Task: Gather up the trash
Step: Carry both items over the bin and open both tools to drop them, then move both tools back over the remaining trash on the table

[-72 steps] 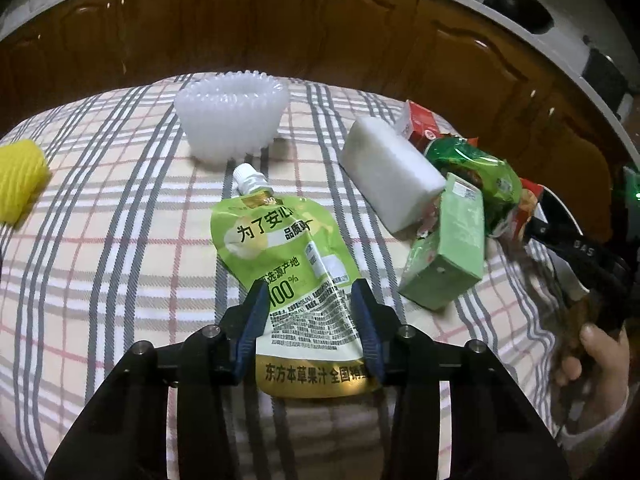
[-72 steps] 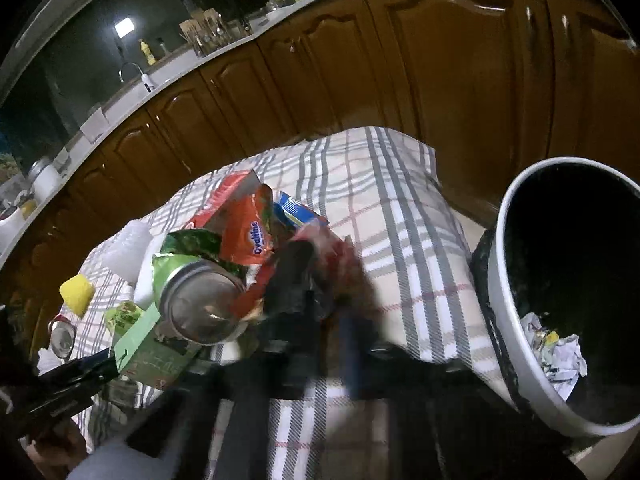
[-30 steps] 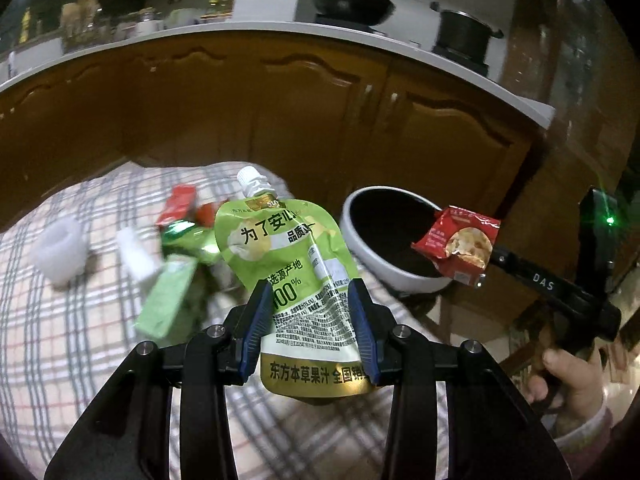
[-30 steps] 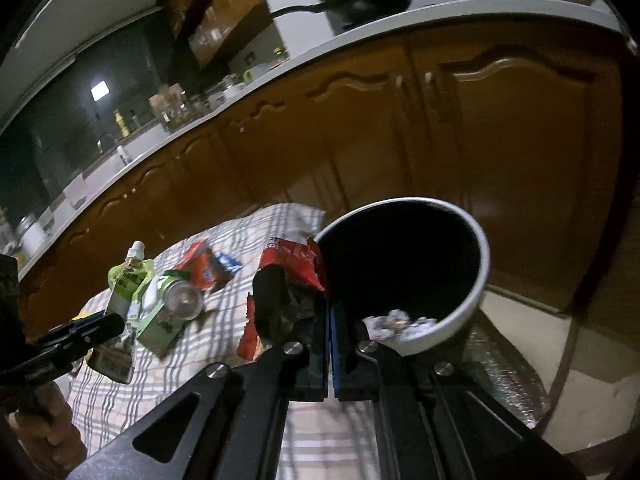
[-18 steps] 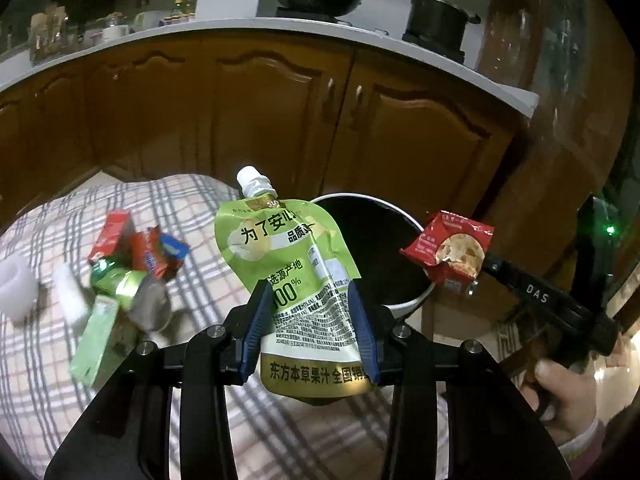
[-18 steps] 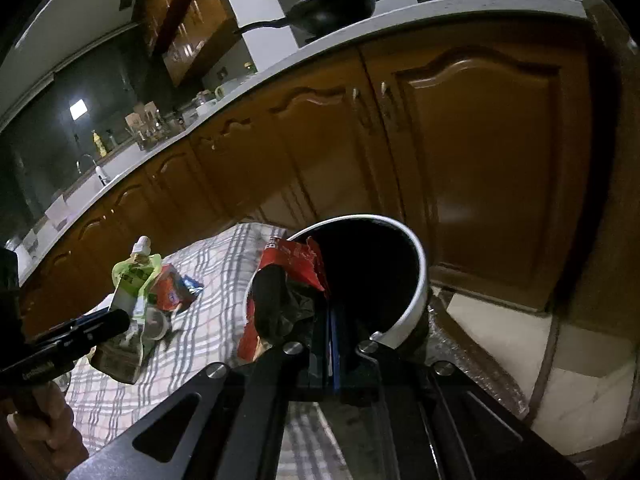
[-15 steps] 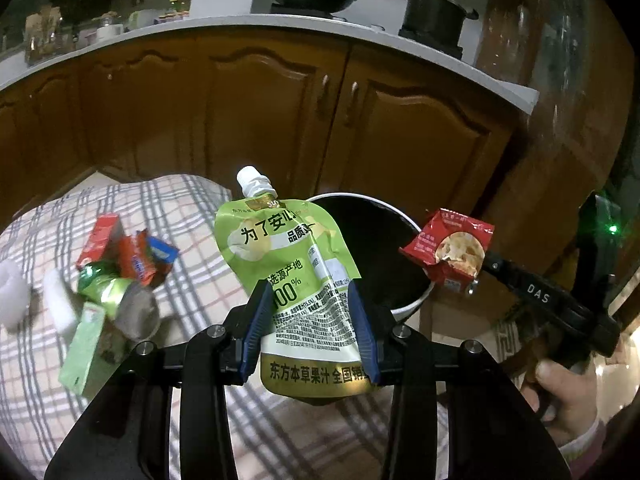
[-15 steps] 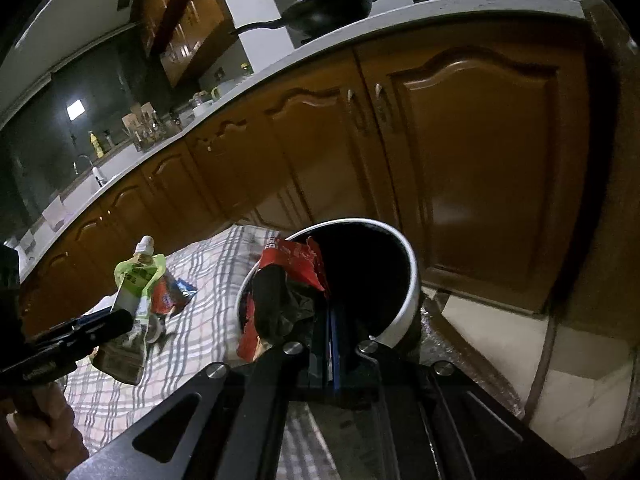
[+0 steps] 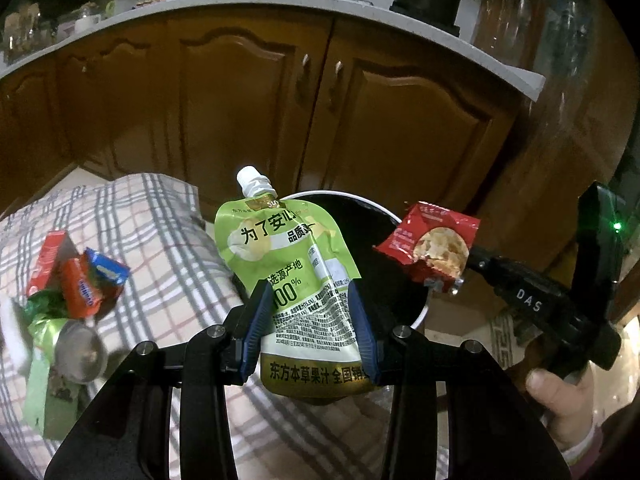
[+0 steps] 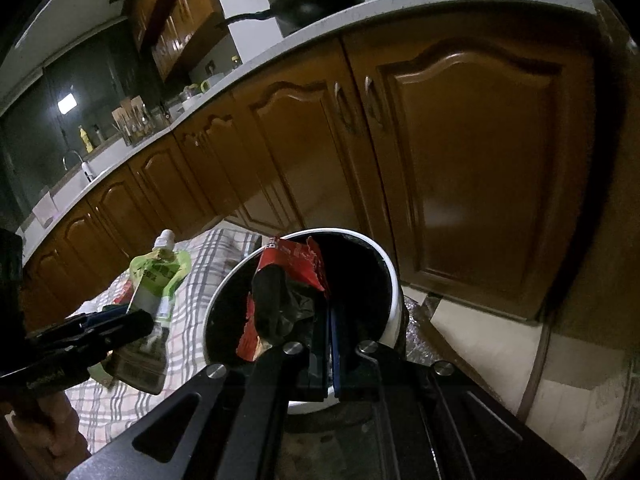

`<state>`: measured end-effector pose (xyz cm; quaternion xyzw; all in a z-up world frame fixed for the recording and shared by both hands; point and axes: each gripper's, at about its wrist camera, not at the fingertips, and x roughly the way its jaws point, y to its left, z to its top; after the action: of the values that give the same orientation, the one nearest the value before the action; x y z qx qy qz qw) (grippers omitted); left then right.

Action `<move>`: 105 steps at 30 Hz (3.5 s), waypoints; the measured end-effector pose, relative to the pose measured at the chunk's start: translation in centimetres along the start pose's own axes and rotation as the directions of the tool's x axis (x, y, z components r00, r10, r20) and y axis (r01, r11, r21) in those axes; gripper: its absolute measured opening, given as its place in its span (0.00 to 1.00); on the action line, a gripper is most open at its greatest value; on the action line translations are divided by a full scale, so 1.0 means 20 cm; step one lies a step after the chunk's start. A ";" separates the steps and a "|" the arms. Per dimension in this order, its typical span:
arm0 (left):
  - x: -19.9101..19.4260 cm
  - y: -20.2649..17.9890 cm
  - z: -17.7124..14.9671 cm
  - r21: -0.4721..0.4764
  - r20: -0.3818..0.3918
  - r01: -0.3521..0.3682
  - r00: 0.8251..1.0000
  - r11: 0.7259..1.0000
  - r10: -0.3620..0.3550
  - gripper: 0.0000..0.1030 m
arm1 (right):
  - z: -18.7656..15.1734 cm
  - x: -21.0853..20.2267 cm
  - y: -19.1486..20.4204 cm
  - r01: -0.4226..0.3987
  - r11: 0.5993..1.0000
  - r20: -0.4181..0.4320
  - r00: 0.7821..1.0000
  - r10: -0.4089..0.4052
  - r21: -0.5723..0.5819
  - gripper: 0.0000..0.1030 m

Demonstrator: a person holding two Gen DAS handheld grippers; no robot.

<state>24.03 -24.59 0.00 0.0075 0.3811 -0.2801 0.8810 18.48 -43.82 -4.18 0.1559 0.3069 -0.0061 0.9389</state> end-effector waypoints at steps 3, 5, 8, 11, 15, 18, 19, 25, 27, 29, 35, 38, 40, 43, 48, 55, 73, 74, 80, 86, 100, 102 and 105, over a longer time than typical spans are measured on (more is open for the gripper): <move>0.04 -0.01 0.01 0.011 -0.010 0.001 1.000 1.000 -0.001 0.37 | 0.01 0.03 -0.01 0.004 1.000 -0.012 1.000 -0.004 0.000 0.01; 0.07 -0.01 0.01 0.015 -0.020 0.003 1.000 1.000 -0.003 0.37 | 0.01 0.04 -0.02 0.007 1.000 -0.017 1.000 -0.007 -0.002 0.01; 0.11 -0.02 0.02 0.019 -0.034 0.006 0.999 1.000 -0.005 0.37 | 0.02 0.07 -0.02 0.011 1.000 -0.027 1.000 -0.012 -0.011 0.01; 0.15 -0.03 0.03 0.024 -0.050 0.010 0.999 1.000 -0.009 0.37 | 0.02 0.11 -0.02 0.015 1.000 -0.038 0.999 -0.016 -0.013 0.01; 0.21 -0.04 0.02 0.035 -0.074 0.014 0.997 0.999 -0.012 0.38 | 0.02 0.14 -0.03 0.017 1.000 -0.056 0.998 -0.018 -0.020 0.01; 0.24 -0.05 0.03 0.036 -0.088 0.019 0.996 0.999 -0.016 0.38 | 0.02 0.17 -0.04 0.018 1.000 -0.067 0.998 -0.020 -0.023 0.01; 0.25 -0.05 0.03 0.037 -0.093 0.019 0.996 0.999 -0.015 0.38 | 0.02 0.17 -0.04 0.019 1.000 -0.070 0.997 -0.021 -0.024 0.01; 0.30 -0.04 0.03 0.035 -0.124 0.025 0.992 0.999 -0.020 0.41 | 0.04 0.21 -0.04 0.022 0.999 -0.083 0.996 -0.024 -0.026 0.07; 0.32 -0.04 0.03 0.029 -0.135 0.018 0.991 0.999 -0.014 0.44 | 0.05 0.22 -0.05 0.020 1.000 -0.093 0.995 -0.021 -0.018 0.13; 0.31 -0.03 0.03 0.023 -0.131 0.012 0.991 1.000 -0.009 0.46 | 0.04 0.22 -0.06 0.016 1.000 -0.092 0.996 -0.017 -0.009 0.27; 0.24 0.00 0.02 0.007 -0.099 0.004 0.995 1.000 -0.003 0.51 | 0.02 0.18 -0.06 -0.001 1.000 -0.075 0.997 0.002 0.015 0.36; 0.18 0.02 0.00 -0.011 -0.077 0.001 0.997 1.000 -0.002 0.54 | 0.00 0.14 -0.05 -0.016 1.000 -0.063 0.998 0.018 0.026 0.46; 0.13 0.05 -0.03 -0.025 -0.063 -0.002 0.998 1.000 0.000 0.55 | -0.02 0.11 -0.03 -0.028 0.999 -0.053 0.998 0.030 0.033 0.55; 0.04 0.11 -0.08 -0.051 -0.044 -0.011 0.999 0.999 0.008 0.58 | -0.05 0.08 0.00 -0.048 0.998 -0.041 0.998 0.050 0.043 0.66; -0.08 0.21 -0.16 -0.095 -0.028 -0.029 0.999 0.995 0.026 0.58 | -0.09 0.03 0.08 -0.080 0.996 -0.037 0.996 0.082 0.044 0.70; -0.25 0.34 -0.27 -0.139 -0.010 -0.058 0.998 0.989 0.057 0.59 | -0.14 0.00 0.24 -0.130 0.991 -0.047 0.990 0.130 0.021 0.72; -0.55 0.68 -0.55 -0.276 0.005 -0.148 0.988 0.950 0.155 0.59 | -0.31 0.05 0.60 -0.230 0.972 -0.124 0.967 0.224 -0.037 0.72; -0.57 0.70 -0.56 -0.282 0.005 -0.151 0.987 0.947 0.159 0.59 | -0.31 0.05 0.62 -0.234 0.971 -0.126 0.966 0.227 -0.044 0.72; -0.64 0.80 -0.60 -0.308 0.012 -0.177 0.982 0.935 0.190 0.59 | -0.32 0.07 0.75 -0.268 0.960 -0.141 0.957 0.255 -0.082 0.72; -0.64 0.88 -0.62 -0.318 -0.004 -0.197 0.978 0.928 0.206 0.59 | -0.32 0.11 0.87 -0.312 0.941 -0.162 0.943 0.290 -0.130 0.72; -0.44 0.95 -0.53 -0.244 -0.054 -0.201 0.980 0.949 0.194 0.62 | -0.26 0.20 0.98 -0.339 0.925 -0.182 0.934 0.309 -0.169 0.72; -0.39 0.95 -0.51 -0.230 -0.059 -0.203 0.979 0.952 0.195 0.62 | -0.26 0.21 0.98 -0.338 0.926 -0.184 0.934 0.307 -0.168 0.72; -0.30 0.96 -0.49 -0.209 -0.081 -0.222 0.975 0.953 0.209 0.61 | -0.25 0.24 0.99 -0.340 0.926 -0.192 0.932 0.307 -0.166 0.72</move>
<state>23.67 -3.25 -6.78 -0.0389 0.4318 -0.1389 0.8904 21.54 -23.03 -4.98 0.1112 0.3516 0.1923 0.9094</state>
